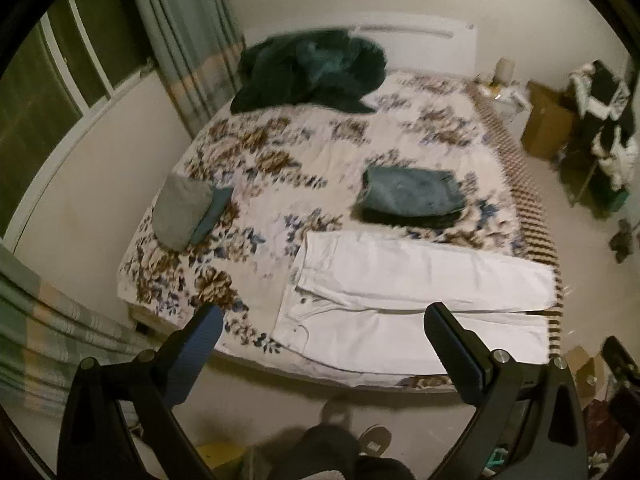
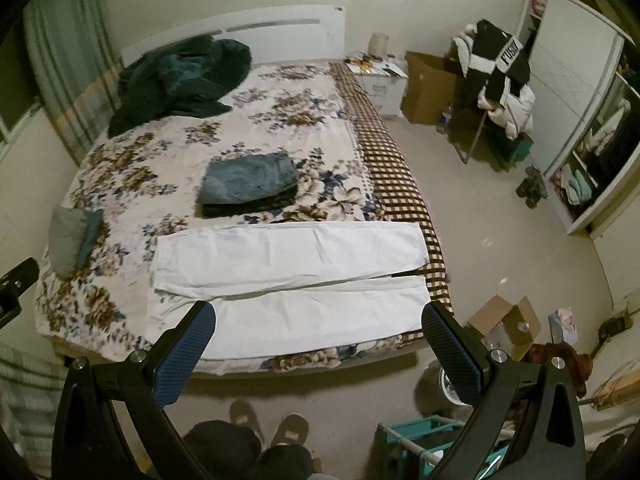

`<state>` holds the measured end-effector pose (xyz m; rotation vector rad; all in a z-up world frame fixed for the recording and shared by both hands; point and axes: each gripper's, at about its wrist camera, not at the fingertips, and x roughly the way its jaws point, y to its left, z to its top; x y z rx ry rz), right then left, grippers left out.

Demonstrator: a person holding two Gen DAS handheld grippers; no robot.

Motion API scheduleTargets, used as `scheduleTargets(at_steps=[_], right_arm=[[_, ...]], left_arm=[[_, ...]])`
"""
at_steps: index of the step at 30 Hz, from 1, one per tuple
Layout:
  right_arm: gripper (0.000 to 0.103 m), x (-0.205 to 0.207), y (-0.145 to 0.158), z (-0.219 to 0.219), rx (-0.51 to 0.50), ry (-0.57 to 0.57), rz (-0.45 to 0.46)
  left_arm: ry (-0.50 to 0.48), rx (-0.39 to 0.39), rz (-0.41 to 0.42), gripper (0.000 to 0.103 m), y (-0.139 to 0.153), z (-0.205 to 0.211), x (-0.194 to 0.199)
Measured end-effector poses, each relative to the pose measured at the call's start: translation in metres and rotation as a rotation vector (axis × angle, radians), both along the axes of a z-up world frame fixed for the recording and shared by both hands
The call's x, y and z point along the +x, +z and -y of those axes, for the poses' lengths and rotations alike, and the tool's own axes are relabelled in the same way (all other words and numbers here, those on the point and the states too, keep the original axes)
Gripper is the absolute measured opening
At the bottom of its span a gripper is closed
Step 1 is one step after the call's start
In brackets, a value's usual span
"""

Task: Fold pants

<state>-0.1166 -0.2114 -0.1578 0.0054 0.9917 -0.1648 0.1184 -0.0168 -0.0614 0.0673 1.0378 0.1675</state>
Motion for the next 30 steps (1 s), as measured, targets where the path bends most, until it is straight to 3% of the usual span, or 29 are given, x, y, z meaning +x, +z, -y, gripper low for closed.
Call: scheduleTargets(at_steps=[6, 14, 20, 25, 30], right_arm=[[0.103, 0.089, -0.069, 0.028, 0.029, -0.057, -0.067], [0.103, 0.248, -0.174, 0.058, 0.056, -0.163, -0.205], [0.103, 0.361, -0.271, 0.085, 0.092, -0.252, -0.329], [0.103, 0.421, -0.361, 0.132, 0.162, -0.424, -0.407], [0.103, 0.456, -0.441, 0.186, 0.228, -0.627, -0.473]], left_arm=[[0.043, 0.025, -0.086, 0.103, -0.062, -0.004, 0.08], [0.103, 0.028, -0.218, 0.103, -0.152, -0.018, 0.191], [0.237, -0.091, -0.364, 0.103, -0.242, -0.044, 0.276], [0.407, -0.206, -0.497, 0.103, -0.33, -0.074, 0.331], [0.587, -0.301, -0.56, 0.103, -0.407, -0.105, 0.374]])
